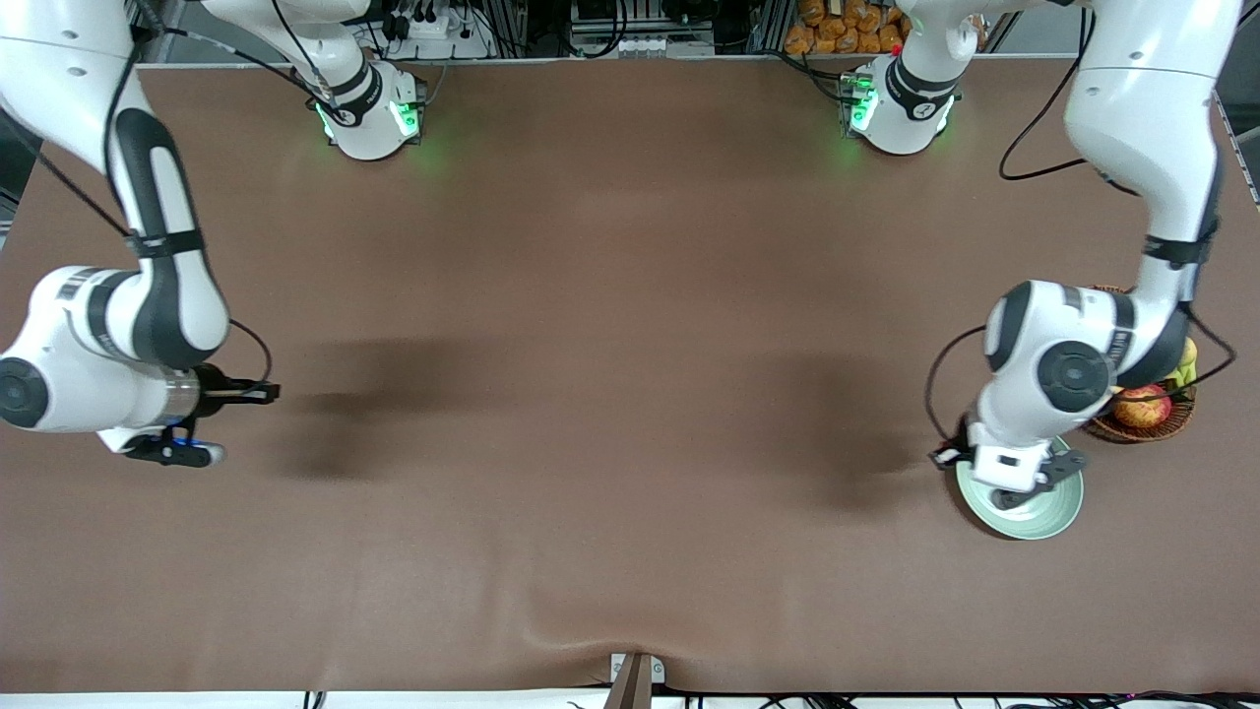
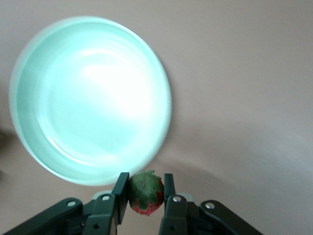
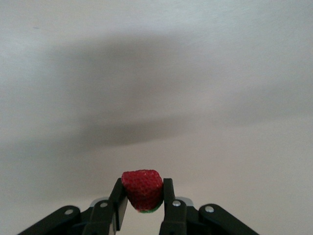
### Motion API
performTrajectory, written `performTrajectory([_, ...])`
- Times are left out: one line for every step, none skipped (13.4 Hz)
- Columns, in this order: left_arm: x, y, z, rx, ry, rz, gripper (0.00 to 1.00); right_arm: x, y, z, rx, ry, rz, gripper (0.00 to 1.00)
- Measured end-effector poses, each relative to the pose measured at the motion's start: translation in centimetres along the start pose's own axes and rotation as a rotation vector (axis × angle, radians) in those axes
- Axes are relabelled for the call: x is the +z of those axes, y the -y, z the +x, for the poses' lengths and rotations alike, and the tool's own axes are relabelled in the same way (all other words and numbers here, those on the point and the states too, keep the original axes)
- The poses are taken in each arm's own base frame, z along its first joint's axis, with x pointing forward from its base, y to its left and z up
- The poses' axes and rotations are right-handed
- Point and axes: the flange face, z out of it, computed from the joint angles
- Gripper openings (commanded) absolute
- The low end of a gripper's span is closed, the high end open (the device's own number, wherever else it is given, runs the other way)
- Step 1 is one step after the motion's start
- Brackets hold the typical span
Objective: Collect all strawberries into plate
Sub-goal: 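Drop the strawberry onto the plate while the right gripper sets another mid-table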
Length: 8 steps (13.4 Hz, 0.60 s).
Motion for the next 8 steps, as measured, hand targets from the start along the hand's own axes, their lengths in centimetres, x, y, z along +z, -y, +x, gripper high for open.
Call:
performTrajectory([0.5,1.8,1.2,0.009,-0.005,0.009,0.0,-0.2,2.6,-0.6,0.036,0.004,0.013,0.0])
performTrajectory([1.1,3.1,2.3,0.019,-0.007,0.011,0.0,-0.2,5.3,-1.2,0.075,0.006,0.025,0.0])
performTrajectory([1.8,3.9,3.0,0.032,-0.008,0.008,0.0,-0.3,8.0,-1.9,0.117,0.006,0.031,0.0])
performTrajectory([2.6,4.5,3.5,0.045,-0.01,0.007,0.0,-0.5,10.9,-2.8,0.162,0.004,0.035,0.0])
performTrajectory([3.4,5.0,3.8,0.056,-0.017,0.013,0.0,-0.7,14.2,-3.9,0.209,0.0,0.041,0.0])
performTrajectory([4.2,5.7,4.1,0.066,-0.019,0.026,0.0,-1.0,17.5,-5.2,0.25,0.001,0.056,0.0])
performTrajectory([4.9,6.3,4.3,0.078,-0.017,0.034,0.0,-1.2,20.7,-6.5,0.282,0.003,0.071,0.0])
performTrajectory([5.3,6.7,4.4,0.083,-0.014,0.037,0.0,-1.3,23.4,-7.8,0.311,0.005,0.083,0.0])
